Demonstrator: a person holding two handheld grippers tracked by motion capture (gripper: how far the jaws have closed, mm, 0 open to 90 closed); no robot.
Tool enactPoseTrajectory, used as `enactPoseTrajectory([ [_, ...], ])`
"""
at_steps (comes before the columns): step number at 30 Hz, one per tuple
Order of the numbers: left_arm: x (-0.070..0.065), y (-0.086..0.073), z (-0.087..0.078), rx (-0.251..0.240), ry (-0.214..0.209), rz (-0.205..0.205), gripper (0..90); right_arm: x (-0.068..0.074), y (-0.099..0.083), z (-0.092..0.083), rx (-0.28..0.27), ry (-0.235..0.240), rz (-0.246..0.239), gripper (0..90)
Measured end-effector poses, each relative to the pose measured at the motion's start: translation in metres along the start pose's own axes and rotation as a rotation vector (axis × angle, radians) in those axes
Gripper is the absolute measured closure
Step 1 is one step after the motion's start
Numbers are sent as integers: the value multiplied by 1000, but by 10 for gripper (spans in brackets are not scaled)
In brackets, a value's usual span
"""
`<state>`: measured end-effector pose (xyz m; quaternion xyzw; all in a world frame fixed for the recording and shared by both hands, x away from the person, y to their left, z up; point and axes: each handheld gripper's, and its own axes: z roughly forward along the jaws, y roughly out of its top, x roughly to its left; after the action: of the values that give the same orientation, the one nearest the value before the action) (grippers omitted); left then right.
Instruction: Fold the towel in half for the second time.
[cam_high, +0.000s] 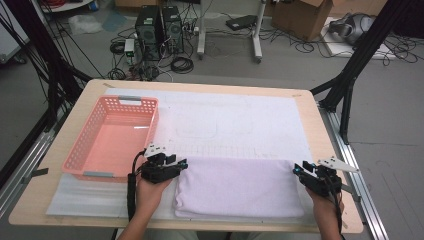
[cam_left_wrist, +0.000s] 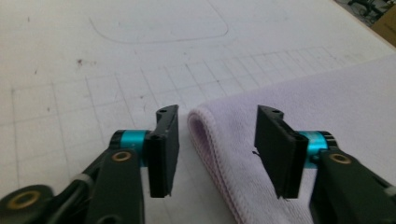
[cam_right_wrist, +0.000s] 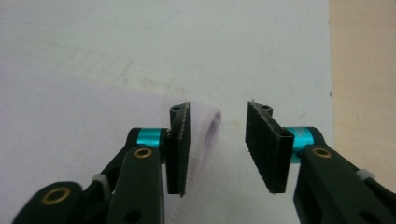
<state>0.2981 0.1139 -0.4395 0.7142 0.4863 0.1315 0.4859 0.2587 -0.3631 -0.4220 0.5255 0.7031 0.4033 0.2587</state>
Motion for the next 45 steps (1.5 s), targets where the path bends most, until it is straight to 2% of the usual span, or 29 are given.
enactPoseTrajectory([
  [2,0,3,5,-5,5,23,445,0,6,7,10,26,-22,507],
  [4,1,8,12,28,18,30,421,-3,10,18,42,61,-35,423],
  [6,4,11,19,48,16,37,408,-6,12,36,108,97,-41,368],
  [8,7,12,25,84,5,17,402,-10,12,49,165,126,-50,367],
  [9,9,11,29,107,-9,4,401,-11,10,53,192,127,-51,387],
  [10,9,10,32,128,-11,3,401,-14,9,56,195,149,-48,413],
  [12,7,9,31,127,-3,45,415,-17,6,54,175,161,-26,544],
  [13,7,8,31,137,-30,66,473,-19,4,52,171,185,-15,630],
  [14,7,8,31,137,-30,66,669,-19,3,52,163,217,-12,709],
  [15,3,8,30,149,-58,109,751,-18,2,51,160,226,-17,777],
  [16,2,9,29,145,-54,109,795,-17,3,49,164,225,-21,802],
  [18,4,10,28,123,-42,86,811,-16,6,49,171,214,-24,821],
  [22,6,15,28,51,-29,48,813,-17,14,48,121,171,-35,824],
  [24,4,24,33,59,-12,84,813,-19,19,50,97,154,-32,824],
  [26,3,34,37,31,0,91,813,-21,24,53,85,131,-32,823],
  [28,4,45,44,25,12,95,813,-24,29,57,69,113,-22,823],
  [31,7,57,53,10,30,81,813,-27,37,62,44,93,-8,823],
  [32,8,59,55,-21,32,76,813,-28,40,64,40,87,-6,823],
  [35,15,64,63,-11,42,53,813,-30,48,71,30,74,5,823],
  [38,19,66,67,-30,44,32,811,-28,53,78,17,54,-8,823],
  [39,19,65,69,-29,44,23,806,-28,53,81,29,49,4,822],
  [40,19,64,70,-19,49,13,783,-28,53,84,39,44,13,819],
  [42,20,61,70,-1,49,-4,664,-26,52,88,56,31,14,772],
  [44,19,58,66,-5,44,-9,539,-25,51,90,67,26,34,632],
  [45,18,56,64,-16,39,-6,523,-25,51,90,70,34,46,591],
])
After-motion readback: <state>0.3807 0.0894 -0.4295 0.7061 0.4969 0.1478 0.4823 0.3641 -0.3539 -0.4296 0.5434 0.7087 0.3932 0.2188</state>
